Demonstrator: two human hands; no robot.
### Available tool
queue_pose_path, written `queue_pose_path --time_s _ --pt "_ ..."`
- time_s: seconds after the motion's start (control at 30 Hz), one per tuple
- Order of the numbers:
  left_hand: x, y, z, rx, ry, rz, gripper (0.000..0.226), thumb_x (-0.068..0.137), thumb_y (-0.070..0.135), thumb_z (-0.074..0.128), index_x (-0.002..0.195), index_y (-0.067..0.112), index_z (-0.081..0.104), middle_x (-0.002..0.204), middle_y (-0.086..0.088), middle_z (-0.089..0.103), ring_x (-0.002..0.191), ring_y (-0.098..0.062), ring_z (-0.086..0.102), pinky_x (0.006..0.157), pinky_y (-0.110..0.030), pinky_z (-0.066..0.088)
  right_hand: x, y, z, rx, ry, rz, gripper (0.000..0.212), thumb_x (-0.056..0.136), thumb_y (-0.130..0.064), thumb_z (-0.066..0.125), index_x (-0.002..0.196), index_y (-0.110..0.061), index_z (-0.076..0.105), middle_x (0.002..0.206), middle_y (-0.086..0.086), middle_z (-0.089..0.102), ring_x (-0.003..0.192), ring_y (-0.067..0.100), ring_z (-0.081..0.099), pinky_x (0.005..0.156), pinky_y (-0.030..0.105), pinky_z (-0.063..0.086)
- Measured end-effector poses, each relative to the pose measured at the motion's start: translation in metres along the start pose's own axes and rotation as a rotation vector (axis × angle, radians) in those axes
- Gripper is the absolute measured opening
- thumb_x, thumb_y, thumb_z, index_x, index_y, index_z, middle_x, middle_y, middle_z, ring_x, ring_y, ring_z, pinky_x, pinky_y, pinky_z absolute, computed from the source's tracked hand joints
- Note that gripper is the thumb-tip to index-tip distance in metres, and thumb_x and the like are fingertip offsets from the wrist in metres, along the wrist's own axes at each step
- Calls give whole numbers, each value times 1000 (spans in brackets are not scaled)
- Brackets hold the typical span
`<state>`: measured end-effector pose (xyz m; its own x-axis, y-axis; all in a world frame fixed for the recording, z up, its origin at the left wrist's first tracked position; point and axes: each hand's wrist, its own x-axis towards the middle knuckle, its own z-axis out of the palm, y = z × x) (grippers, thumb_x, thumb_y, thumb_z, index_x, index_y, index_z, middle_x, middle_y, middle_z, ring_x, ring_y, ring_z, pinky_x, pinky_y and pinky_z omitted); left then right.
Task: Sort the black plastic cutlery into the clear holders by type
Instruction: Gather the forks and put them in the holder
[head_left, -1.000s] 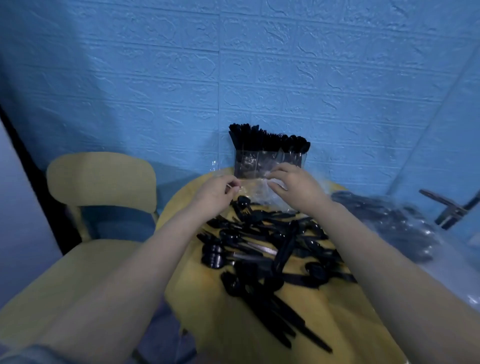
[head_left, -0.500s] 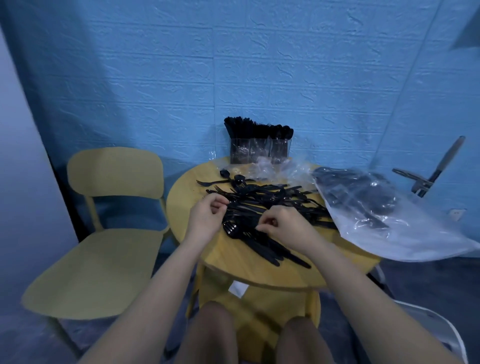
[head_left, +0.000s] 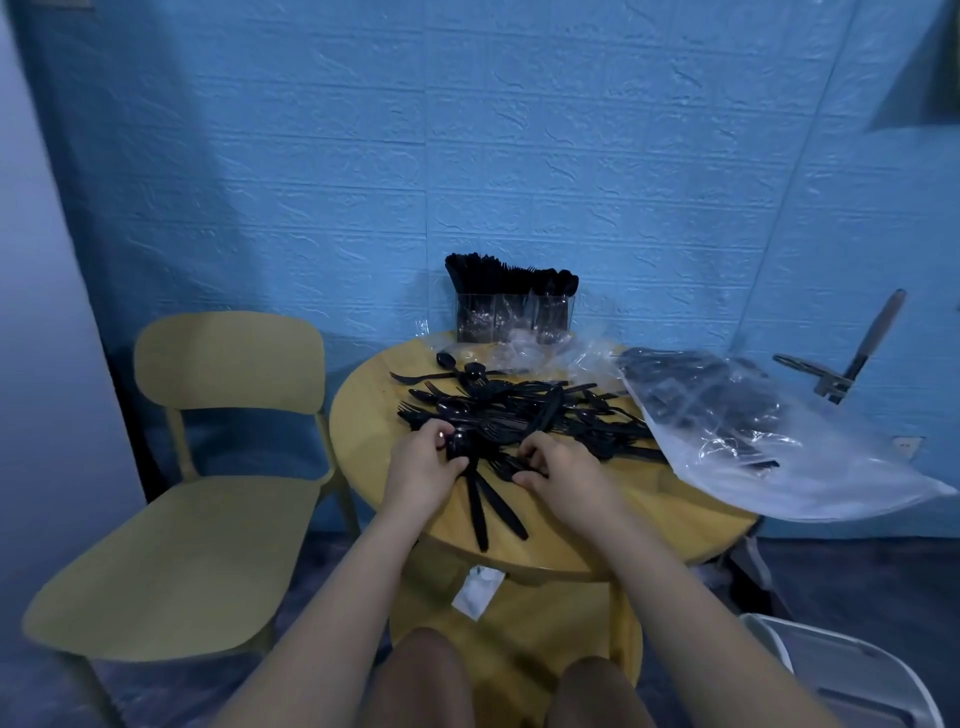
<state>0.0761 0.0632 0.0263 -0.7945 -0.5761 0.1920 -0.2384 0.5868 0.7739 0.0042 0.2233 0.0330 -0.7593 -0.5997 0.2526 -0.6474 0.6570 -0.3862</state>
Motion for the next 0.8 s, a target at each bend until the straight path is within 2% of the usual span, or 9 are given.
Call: queue_pose_path --time_s 0.1,0.2,0.4,0.6,0.8 --pt "6 -1 3 38 -7 -26 33 87 18 66 119 19 55 113 -3 61 105 -16 56 90 -30 46 5 4 4 3 51 17 30 90 -30 61 118 -19 57 109 0 58 105 18 52 89 35 46" --pt "13 -1 4 -34 -2 -46 29 89 15 63 117 18 56 104 1 60 94 -12 55 86 -28 46 11 7 7 19 94 35 29 92 -28 60 119 -19 58 111 0 58 108 18 51 90 33 45" --pt "34 0 6 -162 75 -41 27 92 12 58 119 11 61 104 2 58 93 -9 52 79 -21 41 21 10 11 1 166 23 30 94 -24 56 123 -17 59 112 2 61 108 18 55 86 31 47" --pt "47 1 15 -113 109 43 12 93 16 58 103 16 64 97 2 59 89 -12 55 71 -21 39 19 13 13 13 303 -10 31 94 -17 56 124 -12 61 112 5 63 109 20 56 86 27 46" --pt "55 5 19 -38 146 93 13 90 23 61 101 24 68 110 4 55 91 -7 51 74 -20 36 18 13 12 79 370 9 27 94 -18 57 118 -10 66 109 4 66 102 20 60 85 29 49"
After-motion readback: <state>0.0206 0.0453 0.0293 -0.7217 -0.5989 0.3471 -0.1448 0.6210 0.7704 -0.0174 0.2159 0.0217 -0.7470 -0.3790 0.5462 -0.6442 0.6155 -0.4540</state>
